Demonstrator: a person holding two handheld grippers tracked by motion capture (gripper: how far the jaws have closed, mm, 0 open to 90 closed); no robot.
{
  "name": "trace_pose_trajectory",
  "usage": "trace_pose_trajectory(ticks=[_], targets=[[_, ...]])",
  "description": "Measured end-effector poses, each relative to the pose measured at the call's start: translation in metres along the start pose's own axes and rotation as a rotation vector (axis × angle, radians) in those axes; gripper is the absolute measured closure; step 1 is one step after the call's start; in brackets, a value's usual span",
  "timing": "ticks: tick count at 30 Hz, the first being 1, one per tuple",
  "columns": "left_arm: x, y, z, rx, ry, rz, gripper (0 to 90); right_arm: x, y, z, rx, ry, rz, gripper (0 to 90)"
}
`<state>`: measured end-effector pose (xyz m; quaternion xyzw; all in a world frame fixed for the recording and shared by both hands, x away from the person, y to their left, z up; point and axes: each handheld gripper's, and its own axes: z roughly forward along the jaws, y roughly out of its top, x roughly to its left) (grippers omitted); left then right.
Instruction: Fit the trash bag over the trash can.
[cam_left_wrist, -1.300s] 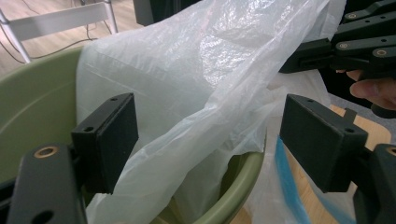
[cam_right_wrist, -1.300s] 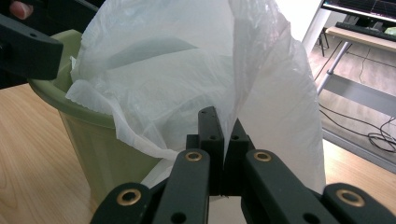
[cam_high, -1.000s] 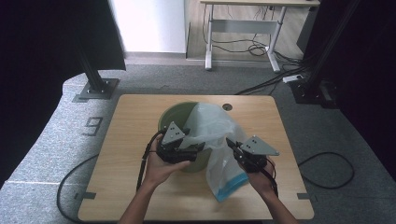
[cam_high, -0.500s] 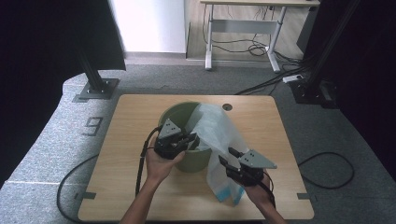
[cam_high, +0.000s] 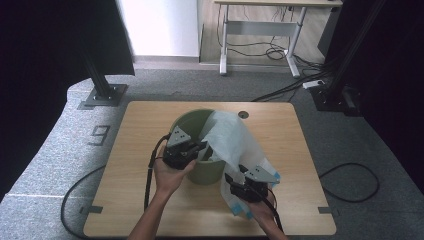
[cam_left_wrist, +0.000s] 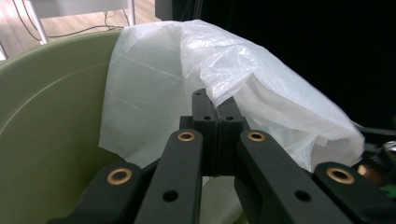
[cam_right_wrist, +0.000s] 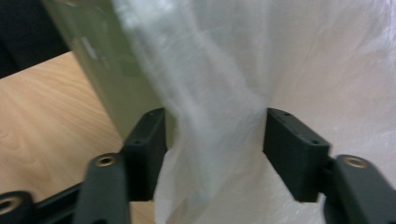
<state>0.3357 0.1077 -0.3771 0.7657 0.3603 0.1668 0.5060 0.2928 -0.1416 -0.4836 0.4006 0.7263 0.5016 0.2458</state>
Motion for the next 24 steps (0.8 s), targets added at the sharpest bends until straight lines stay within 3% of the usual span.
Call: trace_pose_trajectory(ticks=[5,9,12,15,19,24], targets=[[0.000,-0.001,-0.001,-0.002,-0.007,0.003,88.9,-0.004,-0.002,0.010,-0.008,0.004,0.003,74.2],[0.001,-0.002,-0.003,-0.008,-0.006,0.001,88.8,-0.009,0.003,0.005,-0.034,0.011,-0.008,88.3],[0.004,-0.002,-0.005,-0.014,-0.003,-0.004,88.8,-0.015,0.009,-0.003,-0.048,0.002,-0.025,88.6],[0.006,-0.003,-0.008,-0.019,0.001,-0.008,88.7,-0.020,0.020,-0.016,-0.075,-0.036,-0.063,88.7],[0.011,-0.004,-0.010,-0.024,0.005,-0.018,88.7,-0.026,0.042,-0.034,-0.113,-0.088,-0.130,88.7],[0.017,-0.006,-0.010,-0.022,0.009,-0.033,87.3,-0.028,0.073,-0.048,-0.156,-0.115,-0.197,88.7]])
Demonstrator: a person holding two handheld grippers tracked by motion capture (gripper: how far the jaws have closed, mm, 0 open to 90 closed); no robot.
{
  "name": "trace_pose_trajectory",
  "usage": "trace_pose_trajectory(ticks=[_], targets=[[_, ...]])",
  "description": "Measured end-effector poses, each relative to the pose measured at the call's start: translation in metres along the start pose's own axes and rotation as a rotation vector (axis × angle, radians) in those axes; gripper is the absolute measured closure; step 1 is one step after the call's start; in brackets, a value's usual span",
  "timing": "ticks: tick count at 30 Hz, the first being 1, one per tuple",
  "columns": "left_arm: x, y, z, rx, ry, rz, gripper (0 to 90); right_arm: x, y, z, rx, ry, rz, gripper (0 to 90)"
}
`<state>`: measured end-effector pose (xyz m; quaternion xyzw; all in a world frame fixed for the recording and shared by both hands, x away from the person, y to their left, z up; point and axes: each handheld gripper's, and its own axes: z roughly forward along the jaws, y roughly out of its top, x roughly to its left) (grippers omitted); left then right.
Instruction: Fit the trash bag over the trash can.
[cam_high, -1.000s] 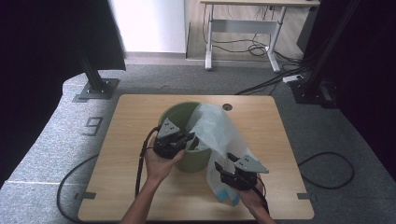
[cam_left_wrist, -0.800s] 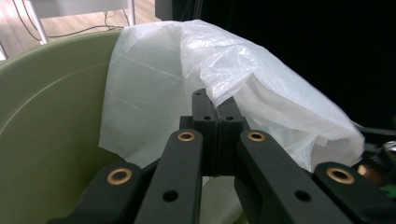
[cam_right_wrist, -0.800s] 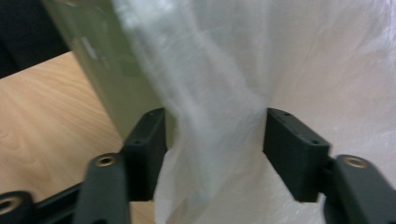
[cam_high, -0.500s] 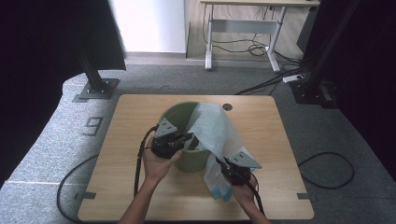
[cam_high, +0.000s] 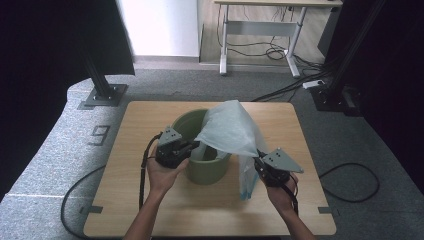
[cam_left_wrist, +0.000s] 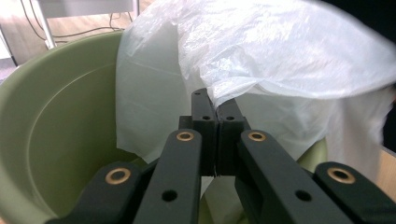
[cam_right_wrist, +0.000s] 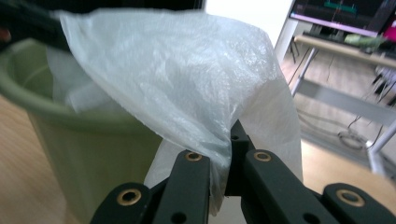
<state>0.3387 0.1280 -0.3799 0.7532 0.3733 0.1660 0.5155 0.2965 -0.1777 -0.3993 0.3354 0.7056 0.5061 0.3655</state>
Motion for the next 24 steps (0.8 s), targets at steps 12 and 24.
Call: trace_pose_trajectory(ticks=[12,24], targets=[[-0.030,0.010,-0.007,-0.064,0.040,0.121,37.5,0.013,0.034,0.008,0.025,0.047,-0.096,88.7],[-0.025,0.011,0.003,-0.049,-0.052,0.097,66.6,0.010,0.030,0.011,0.045,0.063,-0.079,88.7]])
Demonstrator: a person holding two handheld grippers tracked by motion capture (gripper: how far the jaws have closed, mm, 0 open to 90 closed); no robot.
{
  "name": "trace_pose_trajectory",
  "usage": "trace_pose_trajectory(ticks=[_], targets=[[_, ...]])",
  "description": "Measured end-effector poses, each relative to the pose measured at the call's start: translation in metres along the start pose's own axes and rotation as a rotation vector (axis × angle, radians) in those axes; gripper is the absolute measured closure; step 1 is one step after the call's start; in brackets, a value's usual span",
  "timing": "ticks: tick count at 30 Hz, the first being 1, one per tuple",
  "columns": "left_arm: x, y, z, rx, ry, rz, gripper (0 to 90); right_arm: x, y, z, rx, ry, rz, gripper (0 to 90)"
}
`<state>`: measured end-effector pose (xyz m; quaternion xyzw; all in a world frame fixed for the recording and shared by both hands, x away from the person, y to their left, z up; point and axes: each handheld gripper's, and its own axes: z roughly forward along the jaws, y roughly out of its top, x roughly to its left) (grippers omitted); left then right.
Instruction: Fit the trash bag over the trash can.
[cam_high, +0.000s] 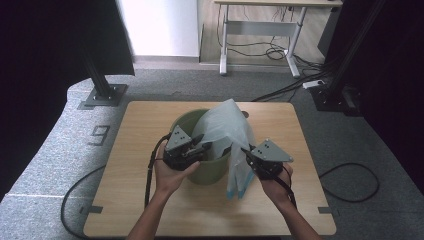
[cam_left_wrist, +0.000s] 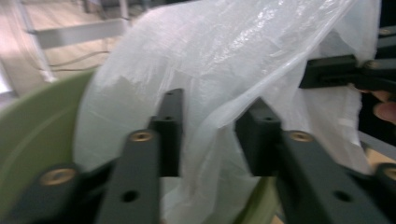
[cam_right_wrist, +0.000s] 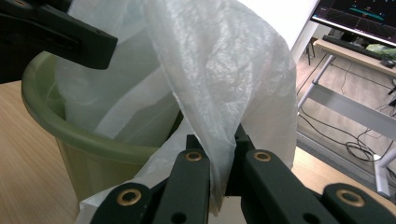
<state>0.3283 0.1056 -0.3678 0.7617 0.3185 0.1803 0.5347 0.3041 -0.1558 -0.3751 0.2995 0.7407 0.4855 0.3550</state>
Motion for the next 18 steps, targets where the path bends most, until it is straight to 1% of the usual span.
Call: trace_pose_trajectory(ticks=[1,3,5,7,9,10,11,12,13,15,16,18], targets=[[0.002,-0.001,0.001,0.011,-0.023,-0.005,69.5,0.000,0.000,0.000,-0.001,0.001,0.002,88.7],[0.005,-0.002,0.002,0.017,-0.056,-0.016,73.2,-0.001,-0.001,-0.001,-0.004,0.010,0.007,88.7],[0.004,-0.002,0.002,0.015,-0.073,-0.022,79.8,0.000,-0.002,-0.001,-0.002,0.017,0.006,88.7],[0.004,-0.001,0.002,0.014,-0.066,-0.017,87.8,0.000,-0.002,0.000,-0.003,0.021,0.004,88.7],[0.005,-0.001,0.000,0.010,-0.045,-0.022,89.3,0.000,-0.002,-0.001,-0.009,0.024,0.012,88.6],[0.006,-0.001,0.000,0.011,-0.031,-0.024,89.4,0.001,-0.002,-0.001,-0.015,0.028,0.024,88.4],[0.009,-0.001,-0.001,0.014,-0.011,-0.034,89.4,0.001,-0.003,-0.002,-0.018,0.034,0.032,86.4],[0.011,-0.002,-0.001,0.018,0.006,-0.044,89.5,0.001,-0.006,-0.003,-0.018,0.046,0.045,83.0],[0.016,-0.004,-0.002,0.029,0.049,-0.057,89.5,0.002,-0.007,-0.003,-0.019,0.050,0.050,79.7],[0.024,-0.008,-0.004,0.039,0.068,-0.087,89.5,0.006,-0.017,-0.003,-0.016,0.070,0.073,68.8],[0.026,-0.009,-0.004,0.044,0.077,-0.092,89.5,0.010,-0.022,-0.002,-0.013,0.074,0.082,63.9],[0.028,-0.012,-0.005,0.050,0.080,-0.099,89.5,0.015,-0.032,-0.001,-0.015,0.082,0.105,54.2]])
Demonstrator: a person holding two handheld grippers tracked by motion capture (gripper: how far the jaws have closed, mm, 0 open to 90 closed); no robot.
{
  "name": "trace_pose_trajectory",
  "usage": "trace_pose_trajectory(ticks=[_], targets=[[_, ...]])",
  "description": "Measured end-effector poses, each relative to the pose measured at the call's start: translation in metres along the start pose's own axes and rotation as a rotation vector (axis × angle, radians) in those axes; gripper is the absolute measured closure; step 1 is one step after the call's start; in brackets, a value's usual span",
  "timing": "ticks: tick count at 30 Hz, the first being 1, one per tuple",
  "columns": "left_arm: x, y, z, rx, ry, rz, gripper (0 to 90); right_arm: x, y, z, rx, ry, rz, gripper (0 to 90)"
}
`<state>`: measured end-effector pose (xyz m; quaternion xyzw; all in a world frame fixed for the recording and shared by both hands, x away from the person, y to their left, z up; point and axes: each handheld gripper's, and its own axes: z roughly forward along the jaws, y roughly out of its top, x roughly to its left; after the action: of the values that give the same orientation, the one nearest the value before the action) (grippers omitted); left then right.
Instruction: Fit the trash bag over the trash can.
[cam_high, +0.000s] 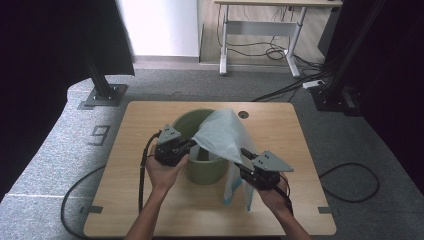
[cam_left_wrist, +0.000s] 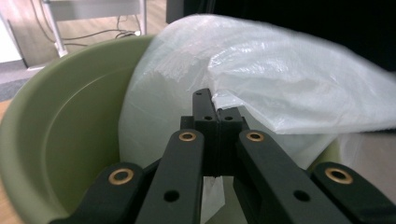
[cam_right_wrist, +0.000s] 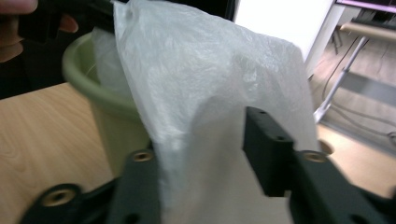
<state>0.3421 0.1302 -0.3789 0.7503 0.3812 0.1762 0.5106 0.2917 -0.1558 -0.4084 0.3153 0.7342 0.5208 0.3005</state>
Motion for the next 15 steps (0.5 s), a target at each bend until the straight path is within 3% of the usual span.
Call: trace_pose_trajectory(ticks=[2,8,12,15], targets=[[0.001,-0.002,0.000,0.001,0.001,-0.002,89.5,0.004,-0.009,0.002,0.002,-0.005,0.029,44.0],[0.000,0.000,-0.003,-0.022,-0.011,-0.004,89.5,0.017,-0.034,0.007,0.007,-0.008,0.117,30.3],[-0.001,0.002,-0.003,-0.017,-0.025,-0.003,89.5,0.021,-0.041,0.013,0.012,-0.048,0.141,31.1],[0.000,0.002,-0.003,-0.015,-0.031,-0.003,89.5,0.018,-0.042,0.019,0.031,-0.071,0.138,39.7]])
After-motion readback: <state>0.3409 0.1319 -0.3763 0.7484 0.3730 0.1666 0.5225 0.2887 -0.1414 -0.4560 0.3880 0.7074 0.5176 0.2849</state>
